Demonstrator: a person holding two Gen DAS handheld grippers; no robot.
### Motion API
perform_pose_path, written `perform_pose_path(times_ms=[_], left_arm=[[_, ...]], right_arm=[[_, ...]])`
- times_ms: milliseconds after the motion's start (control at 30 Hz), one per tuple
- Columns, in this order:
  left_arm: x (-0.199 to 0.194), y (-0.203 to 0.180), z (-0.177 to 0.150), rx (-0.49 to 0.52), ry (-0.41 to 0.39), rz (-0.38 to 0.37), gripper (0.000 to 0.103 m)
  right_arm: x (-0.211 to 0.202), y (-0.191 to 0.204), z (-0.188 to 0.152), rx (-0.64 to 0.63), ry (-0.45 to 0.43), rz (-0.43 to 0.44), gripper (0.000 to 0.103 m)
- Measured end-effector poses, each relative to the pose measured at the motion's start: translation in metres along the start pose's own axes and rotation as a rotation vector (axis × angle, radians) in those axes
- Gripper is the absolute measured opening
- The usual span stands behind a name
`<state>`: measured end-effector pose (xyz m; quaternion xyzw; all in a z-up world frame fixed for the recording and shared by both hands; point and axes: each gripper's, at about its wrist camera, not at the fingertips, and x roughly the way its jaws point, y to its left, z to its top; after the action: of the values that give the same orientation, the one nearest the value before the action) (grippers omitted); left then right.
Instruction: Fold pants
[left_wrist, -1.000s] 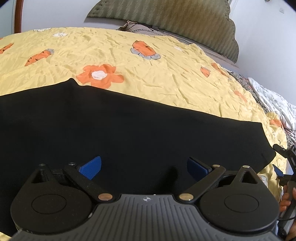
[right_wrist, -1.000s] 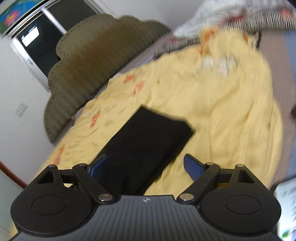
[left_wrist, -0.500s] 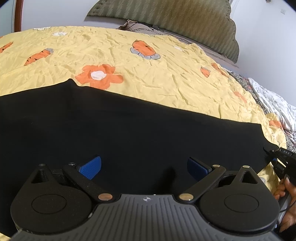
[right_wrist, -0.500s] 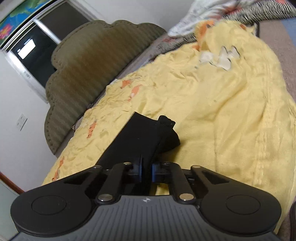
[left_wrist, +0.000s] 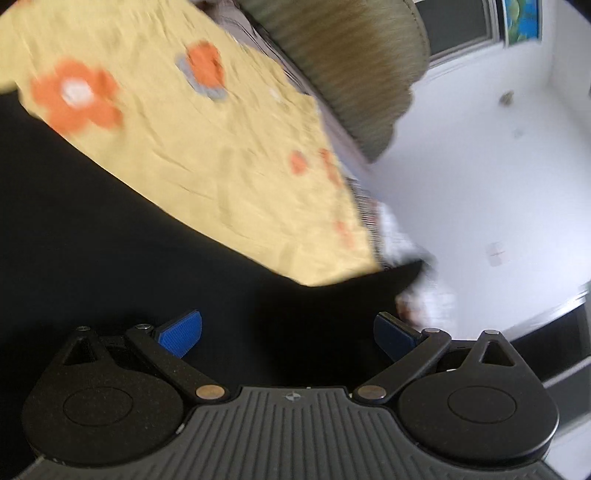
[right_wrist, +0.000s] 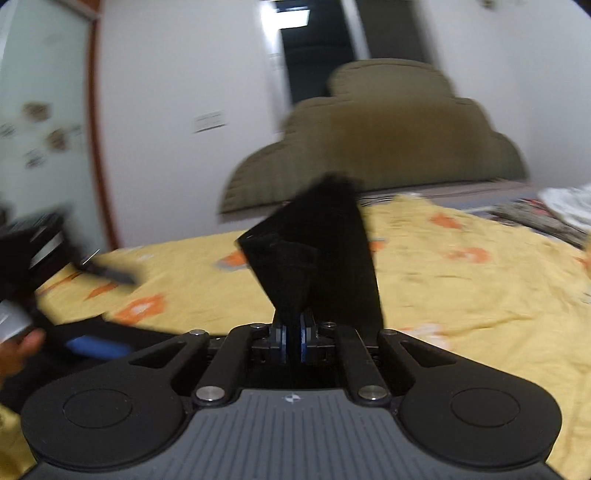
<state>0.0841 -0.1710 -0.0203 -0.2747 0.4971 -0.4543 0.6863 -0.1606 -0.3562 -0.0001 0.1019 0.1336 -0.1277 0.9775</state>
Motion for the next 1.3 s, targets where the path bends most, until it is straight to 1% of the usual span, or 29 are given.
perform_pose_path(times_ms=[67, 133, 200, 267, 300, 333, 433, 467, 500, 533, 567, 600, 633, 700, 767, 833, 900, 967, 1067, 1133, 1200, 1267, 1300], left_arm=[[0.005, 0.001, 0.0, -0.039, 0.003, -0.065, 0.102], [0.011, 0.001, 0.0, -0.047, -0.007, -0.083, 0.102], [0.018, 0.001, 0.0, -0.051, -0.015, -0.042, 0.102], [0.023, 0.007, 0.003, -0.08, -0.009, -0.027, 0.099], [0.025, 0.013, 0.004, -0.106, 0.003, -0.033, 0.096], [0.028, 0.018, 0.005, -0.137, 0.017, -0.046, 0.089], [0.036, 0.032, 0.005, -0.222, 0.071, -0.071, 0.079], [0.036, 0.038, 0.003, -0.247, 0.078, -0.08, 0.073], [0.037, 0.041, 0.003, -0.264, 0.081, -0.091, 0.055], [0.038, 0.043, 0.003, -0.269, 0.09, -0.101, 0.034], [0.037, 0.043, 0.003, -0.259, 0.094, -0.099, 0.025], [0.033, 0.042, 0.003, -0.236, 0.085, -0.078, 0.016], [0.027, 0.04, 0.004, -0.196, 0.064, -0.046, 0.013], [0.01, 0.03, 0.007, -0.08, 0.008, 0.038, 0.006], [-0.011, 0.016, 0.01, 0.072, -0.057, 0.181, 0.005], [-0.028, 0.001, 0.008, 0.244, -0.127, 0.351, 0.004], [-0.04, -0.006, 0.006, 0.354, -0.176, 0.465, 0.004], [-0.049, -0.005, 0.005, 0.406, -0.195, 0.538, 0.004], [-0.056, 0.007, 0.006, 0.432, -0.201, 0.617, 0.004], [-0.052, 0.019, 0.008, 0.429, -0.178, 0.657, 0.005], [-0.043, 0.03, 0.007, 0.425, -0.143, 0.679, 0.005], [-0.035, 0.035, 0.005, 0.435, -0.122, 0.702, 0.008], [-0.036, 0.035, 0.005, 0.445, -0.126, 0.713, 0.017]], right_arm=[[0.0, 0.017, -0.004, -0.039, 0.021, 0.056, 0.006], [0.0, 0.031, -0.008, -0.067, 0.042, 0.105, 0.006], [0.002, 0.042, -0.011, -0.093, 0.06, 0.13, 0.006], [0.001, 0.05, -0.014, -0.136, 0.066, 0.127, 0.006], [-0.001, 0.053, -0.015, -0.152, 0.068, 0.128, 0.006], [-0.001, 0.055, -0.015, -0.16, 0.07, 0.129, 0.006], [-0.007, 0.056, -0.017, -0.164, 0.066, 0.133, 0.006], [-0.007, 0.059, -0.018, -0.166, 0.061, 0.129, 0.006], [-0.007, 0.061, -0.018, -0.166, 0.057, 0.125, 0.006], [-0.006, 0.062, -0.018, -0.166, 0.059, 0.126, 0.006], [-0.005, 0.064, -0.018, -0.167, 0.063, 0.13, 0.006], [-0.006, 0.067, -0.018, -0.171, 0.067, 0.137, 0.006], [-0.004, 0.072, -0.017, -0.182, 0.073, 0.148, 0.006], [0.001, 0.086, -0.016, -0.228, 0.085, 0.168, 0.006], [0.008, 0.105, -0.018, -0.294, 0.096, 0.194, 0.006], [0.015, 0.126, -0.02, -0.348, 0.106, 0.244, 0.007], [0.022, 0.145, -0.023, -0.377, 0.111, 0.307, 0.007], [0.029, 0.163, -0.028, -0.397, 0.123, 0.354, 0.007], [0.041, 0.181, -0.036, -0.417, 0.146, 0.399, 0.007], [0.05, 0.19, -0.043, -0.428, 0.174, 0.404, 0.007], [0.057, 0.197, -0.049, -0.451, 0.233, 0.393, 0.009], [0.057, 0.2, -0.05, -0.478, 0.283, 0.4, 0.009], [0.053, 0.196, -0.046, -0.475, 0.29, 0.42, 0.009]])
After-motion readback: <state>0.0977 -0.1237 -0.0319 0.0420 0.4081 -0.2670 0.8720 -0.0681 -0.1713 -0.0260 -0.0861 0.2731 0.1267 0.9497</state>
